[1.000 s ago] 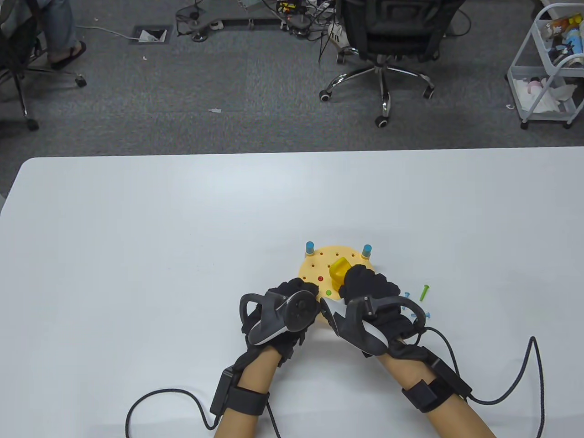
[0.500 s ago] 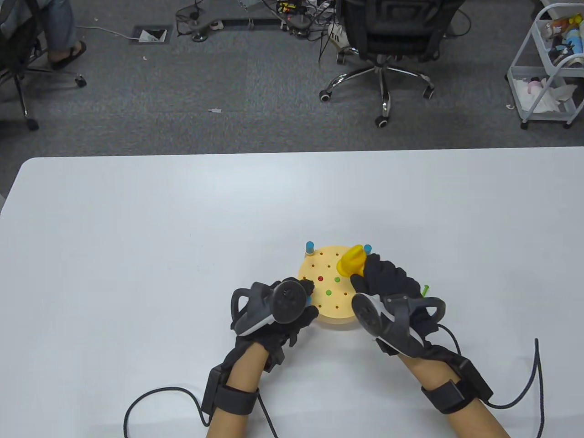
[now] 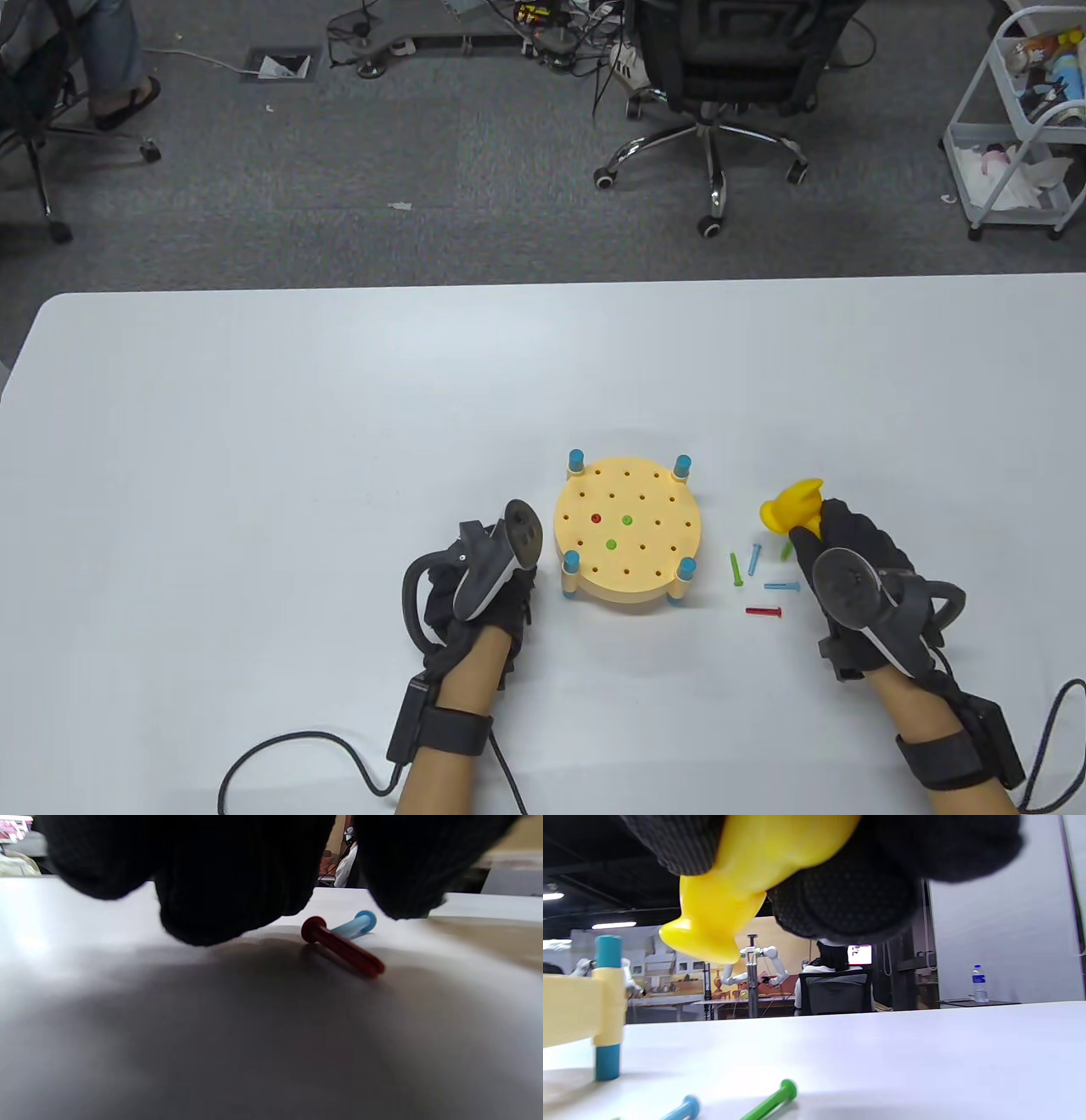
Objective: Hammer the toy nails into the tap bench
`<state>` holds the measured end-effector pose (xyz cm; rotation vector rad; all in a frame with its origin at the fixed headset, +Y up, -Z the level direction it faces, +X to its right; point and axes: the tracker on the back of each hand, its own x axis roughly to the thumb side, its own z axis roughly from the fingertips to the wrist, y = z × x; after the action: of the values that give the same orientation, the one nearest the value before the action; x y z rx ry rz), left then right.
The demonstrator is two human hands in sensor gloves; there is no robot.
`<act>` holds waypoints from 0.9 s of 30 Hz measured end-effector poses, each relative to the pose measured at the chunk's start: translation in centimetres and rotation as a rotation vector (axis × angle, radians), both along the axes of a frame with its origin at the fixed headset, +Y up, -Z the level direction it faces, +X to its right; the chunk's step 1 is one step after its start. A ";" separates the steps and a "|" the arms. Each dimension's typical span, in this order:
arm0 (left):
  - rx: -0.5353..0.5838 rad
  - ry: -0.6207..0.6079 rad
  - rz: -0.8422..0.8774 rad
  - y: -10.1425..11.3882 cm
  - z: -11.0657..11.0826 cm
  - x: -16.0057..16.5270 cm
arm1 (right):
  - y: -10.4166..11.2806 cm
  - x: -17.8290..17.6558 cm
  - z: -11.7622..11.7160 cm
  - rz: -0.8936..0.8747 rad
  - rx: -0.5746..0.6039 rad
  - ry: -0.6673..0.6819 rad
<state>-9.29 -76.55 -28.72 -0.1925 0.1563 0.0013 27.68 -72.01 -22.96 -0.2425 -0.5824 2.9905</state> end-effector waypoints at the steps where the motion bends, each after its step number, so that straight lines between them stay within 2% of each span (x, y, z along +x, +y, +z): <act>1: -0.011 0.007 -0.027 -0.3 0.0 0.3 | 0.0 0.3 -0.1 -0.016 -0.004 -0.008; 13: 0.011 0.100 -0.104 -0.5 0.4 0.4 | 0.0 0.7 0.1 -0.043 -0.017 -0.015; 17: 0.016 0.087 -0.150 -0.5 0.4 0.8 | -0.4 0.9 0.1 -0.045 -0.030 -0.018; 23: -0.015 0.073 -0.099 -0.9 0.2 0.4 | -0.5 0.8 0.1 -0.043 -0.035 -0.013; 27: -0.021 0.082 -0.006 -1.0 0.3 -1.0 | -0.5 0.7 0.1 -0.041 -0.042 -0.003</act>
<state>-10.27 -77.50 -28.38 -0.2126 0.2388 0.0017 28.38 -72.56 -22.82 -0.2584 -0.5086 2.9658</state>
